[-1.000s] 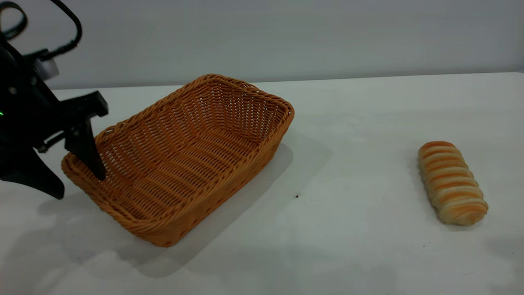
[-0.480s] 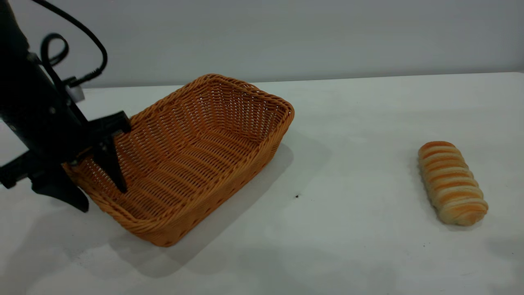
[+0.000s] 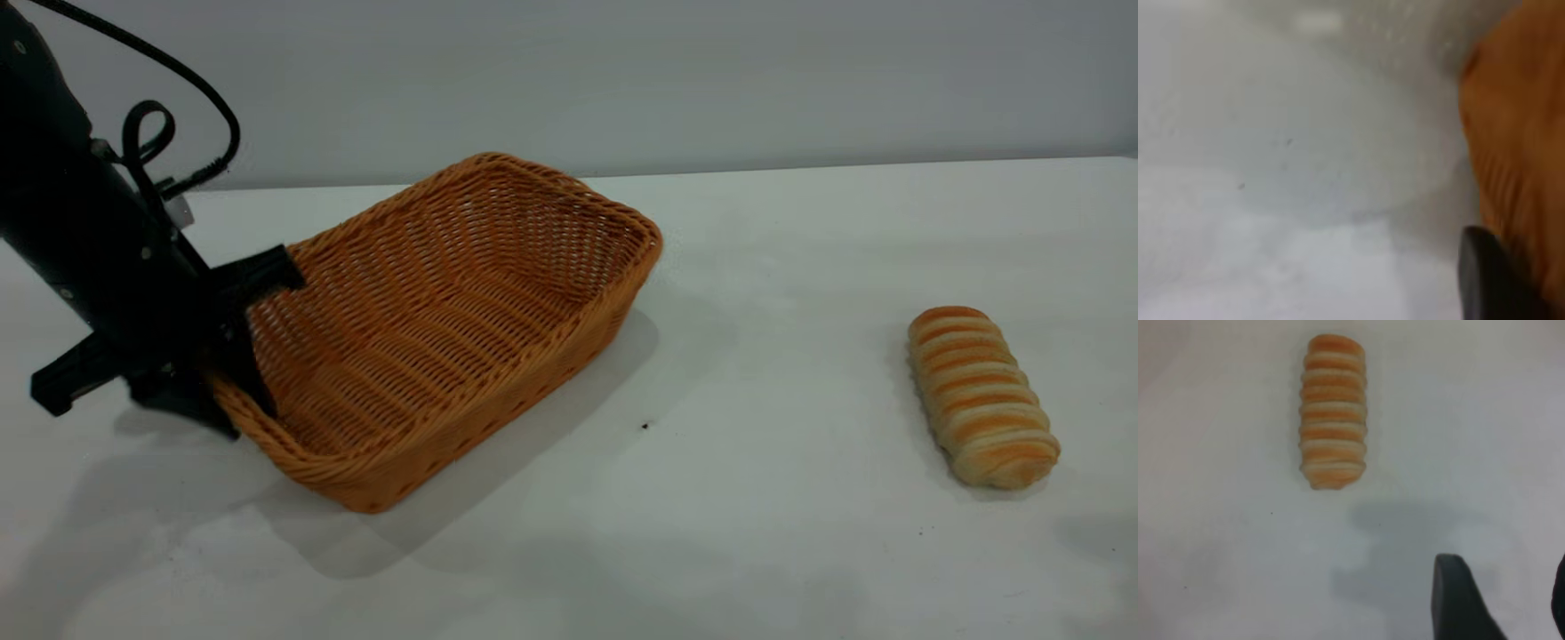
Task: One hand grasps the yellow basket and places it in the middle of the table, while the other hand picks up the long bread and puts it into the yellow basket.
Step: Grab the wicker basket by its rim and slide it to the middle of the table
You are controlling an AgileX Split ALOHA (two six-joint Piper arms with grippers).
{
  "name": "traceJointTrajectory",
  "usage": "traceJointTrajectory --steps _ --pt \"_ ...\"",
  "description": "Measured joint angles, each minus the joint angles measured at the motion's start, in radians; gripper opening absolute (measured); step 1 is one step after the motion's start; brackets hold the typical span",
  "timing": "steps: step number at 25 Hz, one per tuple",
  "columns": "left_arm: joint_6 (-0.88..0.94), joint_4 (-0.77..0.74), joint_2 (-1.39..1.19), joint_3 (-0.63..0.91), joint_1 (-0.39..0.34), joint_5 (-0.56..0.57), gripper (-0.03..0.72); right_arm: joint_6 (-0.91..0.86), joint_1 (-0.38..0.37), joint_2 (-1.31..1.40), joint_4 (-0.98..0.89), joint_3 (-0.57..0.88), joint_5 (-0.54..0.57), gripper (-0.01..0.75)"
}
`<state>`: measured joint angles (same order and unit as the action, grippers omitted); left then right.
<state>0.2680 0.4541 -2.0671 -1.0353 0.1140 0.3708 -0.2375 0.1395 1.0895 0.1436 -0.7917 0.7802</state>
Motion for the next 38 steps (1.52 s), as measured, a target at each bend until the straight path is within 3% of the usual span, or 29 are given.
traceJointTrajectory --steps 1,2,9,16,20,30,38 --pt "0.001 0.008 0.000 -0.003 0.000 -0.013 0.109 0.000 0.000 0.000 0.000 0.000 0.000 0.382" --pt "-0.010 0.006 0.000 -0.006 0.000 -0.015 0.101 0.000 0.000 0.000 0.001 0.000 0.000 0.382" --pt "-0.125 0.035 0.000 -0.051 0.001 0.034 0.103 0.000 0.000 0.000 0.001 0.000 0.003 0.382" --pt "-0.542 0.277 0.011 -0.182 0.010 0.233 0.103 0.000 0.000 0.002 0.001 0.000 0.003 0.382" --pt "-0.663 0.322 0.012 -0.217 0.019 0.329 0.103 0.000 0.000 0.003 0.002 0.000 0.000 0.382" --pt "-0.556 0.091 0.012 -0.218 0.019 0.358 0.103 0.000 0.000 0.127 0.004 -0.002 -0.114 0.382" --pt "-0.534 0.084 -0.042 -0.220 0.019 0.335 0.103 0.019 0.000 0.312 0.009 -0.005 -0.269 0.382"
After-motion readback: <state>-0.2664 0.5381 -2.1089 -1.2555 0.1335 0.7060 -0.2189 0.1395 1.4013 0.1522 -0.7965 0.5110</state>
